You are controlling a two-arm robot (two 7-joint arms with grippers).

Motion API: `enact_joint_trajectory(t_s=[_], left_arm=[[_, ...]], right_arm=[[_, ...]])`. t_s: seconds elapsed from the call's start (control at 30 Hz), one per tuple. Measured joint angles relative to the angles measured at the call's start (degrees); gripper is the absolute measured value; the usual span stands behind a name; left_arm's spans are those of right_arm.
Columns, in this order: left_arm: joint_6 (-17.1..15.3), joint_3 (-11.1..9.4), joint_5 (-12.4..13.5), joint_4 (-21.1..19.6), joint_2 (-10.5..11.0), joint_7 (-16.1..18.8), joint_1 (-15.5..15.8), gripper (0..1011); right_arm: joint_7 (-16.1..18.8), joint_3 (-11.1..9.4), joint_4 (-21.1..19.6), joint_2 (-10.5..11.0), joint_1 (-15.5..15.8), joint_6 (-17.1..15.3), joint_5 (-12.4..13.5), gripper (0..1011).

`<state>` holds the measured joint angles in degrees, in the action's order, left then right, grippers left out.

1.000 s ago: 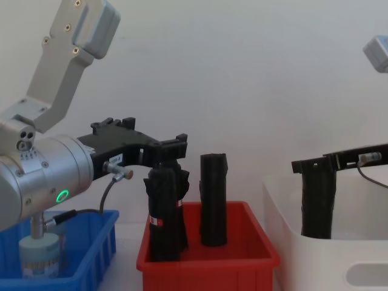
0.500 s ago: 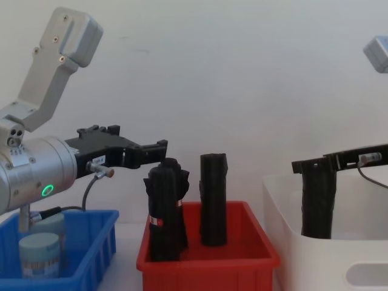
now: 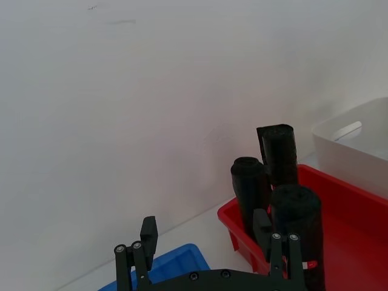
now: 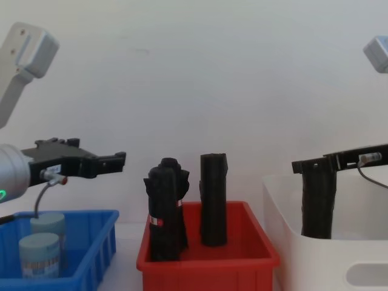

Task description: Pick the cotton swabs from the blue box and place them into the white box.

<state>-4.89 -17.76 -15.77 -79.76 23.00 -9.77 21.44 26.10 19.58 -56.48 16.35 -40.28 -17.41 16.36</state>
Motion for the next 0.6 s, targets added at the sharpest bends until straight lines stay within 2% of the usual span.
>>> enact_joint_trajectory(t_s=[0.37,0.6], left_arm=[[-4.48,3.04,-3.79,-3.91,4.8,-1.58,-4.86,1004],[-6.03,4.11,-5.51,-4.63,6.61,-3.08,-6.86,1004]], right_arm=[[0.0,0.0,0.0,0.0,0.0,0.0,0.0,1001],[0.0,0.0,0.0,0.0,0.0,0.0,0.0,1002]])
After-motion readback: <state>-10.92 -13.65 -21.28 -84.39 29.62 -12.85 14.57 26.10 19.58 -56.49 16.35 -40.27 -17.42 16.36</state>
